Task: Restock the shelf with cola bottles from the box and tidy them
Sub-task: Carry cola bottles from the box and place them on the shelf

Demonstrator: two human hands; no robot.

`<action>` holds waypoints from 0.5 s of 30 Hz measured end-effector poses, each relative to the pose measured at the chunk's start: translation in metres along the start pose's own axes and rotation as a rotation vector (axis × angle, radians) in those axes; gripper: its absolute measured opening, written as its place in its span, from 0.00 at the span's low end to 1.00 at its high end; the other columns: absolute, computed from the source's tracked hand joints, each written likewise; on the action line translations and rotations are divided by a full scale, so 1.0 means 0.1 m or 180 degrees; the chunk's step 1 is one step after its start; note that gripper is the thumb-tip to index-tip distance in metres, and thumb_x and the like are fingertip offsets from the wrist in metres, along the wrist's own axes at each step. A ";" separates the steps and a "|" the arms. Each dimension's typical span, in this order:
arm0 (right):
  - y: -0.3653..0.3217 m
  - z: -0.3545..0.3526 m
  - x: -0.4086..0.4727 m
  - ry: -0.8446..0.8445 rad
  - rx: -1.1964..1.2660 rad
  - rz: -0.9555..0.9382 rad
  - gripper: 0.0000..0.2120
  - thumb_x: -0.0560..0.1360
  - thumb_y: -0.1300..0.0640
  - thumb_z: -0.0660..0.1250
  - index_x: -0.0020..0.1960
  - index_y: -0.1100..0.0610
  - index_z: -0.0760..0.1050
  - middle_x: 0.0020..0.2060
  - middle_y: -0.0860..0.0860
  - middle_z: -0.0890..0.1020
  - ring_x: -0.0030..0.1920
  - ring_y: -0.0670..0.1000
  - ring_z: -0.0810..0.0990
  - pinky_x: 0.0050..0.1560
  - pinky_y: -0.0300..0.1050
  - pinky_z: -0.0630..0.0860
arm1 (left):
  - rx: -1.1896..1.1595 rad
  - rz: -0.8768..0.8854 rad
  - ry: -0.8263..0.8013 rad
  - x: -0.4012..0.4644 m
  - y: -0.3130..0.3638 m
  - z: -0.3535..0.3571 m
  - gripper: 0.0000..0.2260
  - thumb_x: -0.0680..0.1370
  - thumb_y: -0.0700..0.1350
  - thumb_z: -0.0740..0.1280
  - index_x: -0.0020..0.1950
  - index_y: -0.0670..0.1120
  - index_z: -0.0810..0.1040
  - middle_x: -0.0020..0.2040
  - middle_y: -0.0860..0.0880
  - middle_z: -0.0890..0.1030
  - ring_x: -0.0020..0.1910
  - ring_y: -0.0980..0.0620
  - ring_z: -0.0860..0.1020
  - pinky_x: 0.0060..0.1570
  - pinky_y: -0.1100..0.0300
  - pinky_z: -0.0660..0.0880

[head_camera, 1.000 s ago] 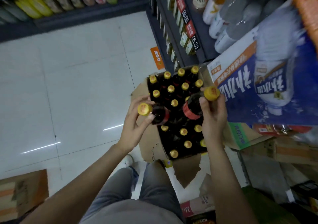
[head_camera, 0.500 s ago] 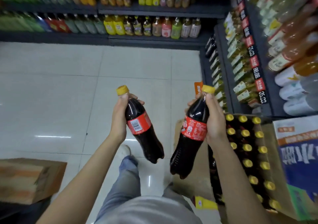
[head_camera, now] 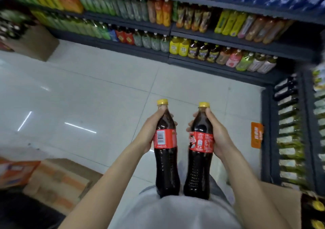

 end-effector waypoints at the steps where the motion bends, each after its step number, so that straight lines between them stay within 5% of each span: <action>1: -0.05 0.10 0.17 -0.0090 -0.0065 0.0040 0.19 0.73 0.42 0.62 0.51 0.57 0.75 0.39 0.58 0.81 0.39 0.56 0.82 0.39 0.47 0.79 | 0.0021 -0.0029 -0.0012 0.12 0.09 -0.07 0.21 0.72 0.61 0.62 0.50 0.44 0.76 0.43 0.42 0.83 0.37 0.45 0.81 0.40 0.56 0.80; 6: -0.48 0.43 1.13 -0.0523 -0.0325 0.0176 0.32 0.61 0.46 0.78 0.61 0.52 0.73 0.47 0.59 0.82 0.47 0.61 0.83 0.43 0.50 0.81 | -0.0183 -0.0010 0.0143 0.89 0.66 -0.46 0.22 0.70 0.60 0.64 0.54 0.44 0.75 0.45 0.44 0.83 0.41 0.45 0.82 0.43 0.54 0.80; 9: -0.89 0.67 1.80 -0.0914 -0.0652 0.0176 0.42 0.56 0.50 0.83 0.65 0.51 0.68 0.55 0.59 0.80 0.54 0.65 0.80 0.51 0.56 0.78 | -0.0165 0.0225 0.0203 1.38 1.16 -0.68 0.22 0.70 0.50 0.73 0.59 0.44 0.71 0.51 0.43 0.82 0.45 0.45 0.82 0.45 0.54 0.81; 11: -1.16 0.85 2.22 -0.1093 -0.0830 0.0175 0.39 0.61 0.56 0.80 0.68 0.49 0.66 0.58 0.60 0.78 0.56 0.65 0.79 0.53 0.54 0.78 | -0.0144 0.0364 0.0188 1.67 1.49 -0.80 0.30 0.64 0.46 0.77 0.62 0.45 0.69 0.55 0.40 0.81 0.49 0.43 0.82 0.46 0.53 0.80; 15: -1.63 1.23 2.91 -0.1340 -0.1100 0.0241 0.33 0.69 0.62 0.72 0.69 0.43 0.64 0.62 0.56 0.77 0.59 0.55 0.79 0.51 0.44 0.78 | -0.0318 0.0320 0.0031 2.21 1.99 -1.02 0.47 0.50 0.54 0.84 0.66 0.53 0.68 0.56 0.44 0.82 0.52 0.45 0.81 0.48 0.56 0.79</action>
Point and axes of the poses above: each hand's wrist, its own x-axis towards the middle knuckle, its own z-axis out of the palm, y = z × x, the point moved 6 cm from there along x, towards the middle knuckle
